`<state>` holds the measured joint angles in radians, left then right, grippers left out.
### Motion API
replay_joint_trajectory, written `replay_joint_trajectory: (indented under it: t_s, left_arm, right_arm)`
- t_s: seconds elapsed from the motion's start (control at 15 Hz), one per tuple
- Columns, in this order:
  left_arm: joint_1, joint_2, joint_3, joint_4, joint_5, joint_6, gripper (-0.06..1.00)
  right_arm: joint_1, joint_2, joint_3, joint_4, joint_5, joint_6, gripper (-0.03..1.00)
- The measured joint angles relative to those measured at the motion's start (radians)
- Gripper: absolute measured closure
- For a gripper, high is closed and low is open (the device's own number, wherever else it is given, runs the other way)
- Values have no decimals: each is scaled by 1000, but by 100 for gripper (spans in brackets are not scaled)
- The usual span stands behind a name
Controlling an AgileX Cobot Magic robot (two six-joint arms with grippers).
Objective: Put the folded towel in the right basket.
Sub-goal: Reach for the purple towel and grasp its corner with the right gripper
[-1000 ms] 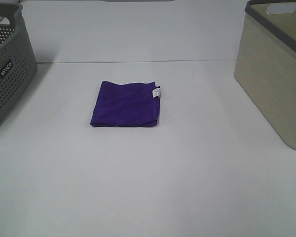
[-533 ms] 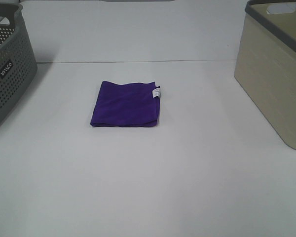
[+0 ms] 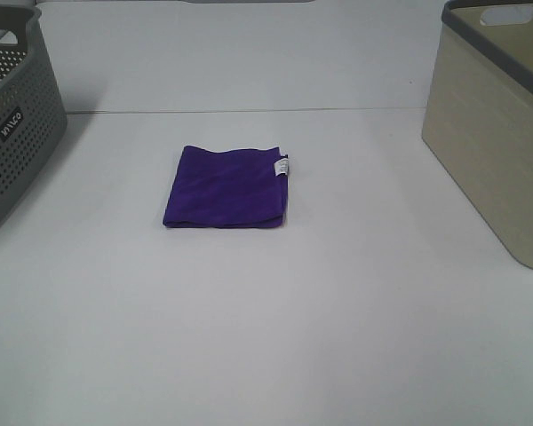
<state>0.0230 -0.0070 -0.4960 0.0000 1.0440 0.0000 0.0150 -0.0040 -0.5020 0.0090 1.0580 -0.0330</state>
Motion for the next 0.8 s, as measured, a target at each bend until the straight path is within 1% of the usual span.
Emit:
replay_joint_trajectory:
  t_s: [0.8]
  left_arm:
    - [0,0,0,0,0,0,-5]
  right_arm:
    - [0,0,0,0,0,0,1]
